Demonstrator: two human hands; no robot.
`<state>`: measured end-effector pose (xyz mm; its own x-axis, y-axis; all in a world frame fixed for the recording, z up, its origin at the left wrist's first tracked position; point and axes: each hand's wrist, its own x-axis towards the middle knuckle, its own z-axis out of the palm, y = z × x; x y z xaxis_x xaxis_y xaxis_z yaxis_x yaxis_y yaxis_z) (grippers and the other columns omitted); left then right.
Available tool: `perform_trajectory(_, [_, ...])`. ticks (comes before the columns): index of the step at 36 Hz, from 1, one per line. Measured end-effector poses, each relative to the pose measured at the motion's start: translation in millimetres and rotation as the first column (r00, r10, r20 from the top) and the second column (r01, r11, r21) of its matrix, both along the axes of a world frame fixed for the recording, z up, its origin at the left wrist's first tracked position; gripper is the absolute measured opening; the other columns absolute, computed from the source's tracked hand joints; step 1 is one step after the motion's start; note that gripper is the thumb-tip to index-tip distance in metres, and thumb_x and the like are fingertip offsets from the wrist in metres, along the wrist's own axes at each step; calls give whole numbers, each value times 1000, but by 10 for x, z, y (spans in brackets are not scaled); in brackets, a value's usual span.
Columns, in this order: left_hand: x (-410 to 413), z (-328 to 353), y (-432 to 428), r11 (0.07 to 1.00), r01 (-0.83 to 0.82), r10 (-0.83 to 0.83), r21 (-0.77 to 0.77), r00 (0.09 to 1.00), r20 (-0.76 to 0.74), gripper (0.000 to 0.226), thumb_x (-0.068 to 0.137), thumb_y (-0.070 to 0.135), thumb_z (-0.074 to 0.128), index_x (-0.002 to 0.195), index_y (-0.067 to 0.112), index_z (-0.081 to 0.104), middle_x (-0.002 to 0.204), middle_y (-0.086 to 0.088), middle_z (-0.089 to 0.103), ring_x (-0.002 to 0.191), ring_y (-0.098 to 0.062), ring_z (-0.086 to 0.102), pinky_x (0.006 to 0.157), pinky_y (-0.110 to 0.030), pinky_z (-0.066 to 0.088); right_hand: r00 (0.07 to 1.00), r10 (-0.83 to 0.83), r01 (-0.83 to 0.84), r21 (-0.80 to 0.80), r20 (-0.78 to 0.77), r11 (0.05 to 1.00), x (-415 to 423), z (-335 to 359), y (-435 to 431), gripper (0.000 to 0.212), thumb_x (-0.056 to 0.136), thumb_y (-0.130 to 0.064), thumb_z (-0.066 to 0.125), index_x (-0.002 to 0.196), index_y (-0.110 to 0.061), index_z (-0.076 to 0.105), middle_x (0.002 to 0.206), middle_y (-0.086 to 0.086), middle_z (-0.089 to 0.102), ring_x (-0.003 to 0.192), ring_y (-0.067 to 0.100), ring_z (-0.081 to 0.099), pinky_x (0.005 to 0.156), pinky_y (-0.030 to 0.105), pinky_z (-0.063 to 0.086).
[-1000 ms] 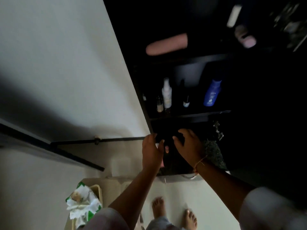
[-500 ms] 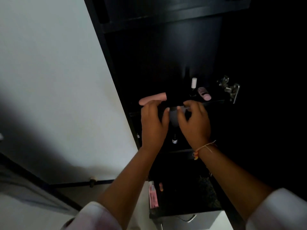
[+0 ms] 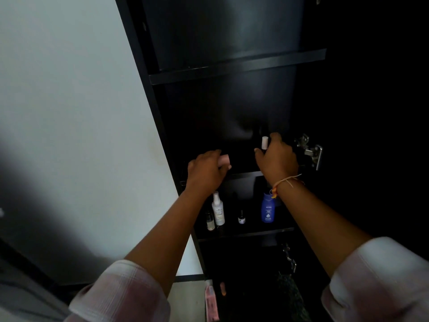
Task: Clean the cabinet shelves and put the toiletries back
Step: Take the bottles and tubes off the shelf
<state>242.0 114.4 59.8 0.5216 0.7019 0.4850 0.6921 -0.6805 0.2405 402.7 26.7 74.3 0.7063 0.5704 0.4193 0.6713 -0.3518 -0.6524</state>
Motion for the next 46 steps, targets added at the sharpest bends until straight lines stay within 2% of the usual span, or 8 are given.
perform_trajectory(7, [-10,57,84,1000,11,-11,-2,997,-79,33,87,38,59,118,29,60,119,1,61,114,-26,54,92,-40,41,999,-15,16,-36,36,999,74,7,98,30,86,-35,64,109,-17,57,105,17,67,96,42,64,73,41,53])
perform_trajectory(16, [-13,45,134,999,30,-26,32,994,-110,36,90,37,57,125,28,55,124,-2,55,119,-27,47,94,-42,37,998,58,-58,37,-4,998,102,-35,181,24,84,-46,64,100,-28,63,96,5,72,90,33,67,74,39,58])
perform_trajectory(22, [-87,53,-14,995,76,-86,58,979,183,36,93,37,55,126,23,52,124,-3,58,116,-26,49,94,-39,39,976,217,-206,269,-10,941,-113,-105,102,22,83,-41,69,96,-24,67,79,-4,73,74,13,68,70,35,57])
perform_trajectory(27, [-259,1,-285,990,142,-116,-5,831,544,36,87,43,63,115,21,54,111,4,57,105,-16,54,88,-40,49,940,341,-294,433,-32,852,-414,-256,-137,18,83,-33,72,96,-22,66,87,-12,69,81,4,65,72,23,54])
perform_trajectory(31, [-440,-219,-551,961,234,-75,-149,736,673,33,88,40,66,112,23,52,110,4,57,98,-6,60,84,-27,53,930,360,-295,436,-73,850,-590,-595,-356,19,84,-37,71,96,-22,66,88,-12,68,84,2,64,71,19,51])
perform_trajectory(34, [-565,-565,-677,913,257,37,-316,720,692,37,86,44,67,114,26,53,113,-1,59,98,-8,63,84,-28,55,923,373,-313,384,-91,869,-698,-999,-503,21,86,-36,71,99,-21,66,89,-9,68,82,3,64,70,16,50])
perform_trajectory(39, [-735,-1271,-863,779,171,305,-603,737,603,15,83,39,73,87,34,59,89,4,67,83,-11,67,74,-33,58,885,392,-335,240,-253,911,-884,-1861,-736,18,83,-31,74,96,-23,65,87,-7,70,79,2,65,69,16,52])
perform_trajectory(46, [-967,-2263,-911,404,128,663,-906,642,386,36,80,32,78,92,2,60,87,-10,66,82,-25,67,61,-31,56,807,317,-402,-70,-498,913,-1073,-3045,-1008,16,82,-31,73,93,-23,65,86,-3,73,83,14,69,74,37,58])
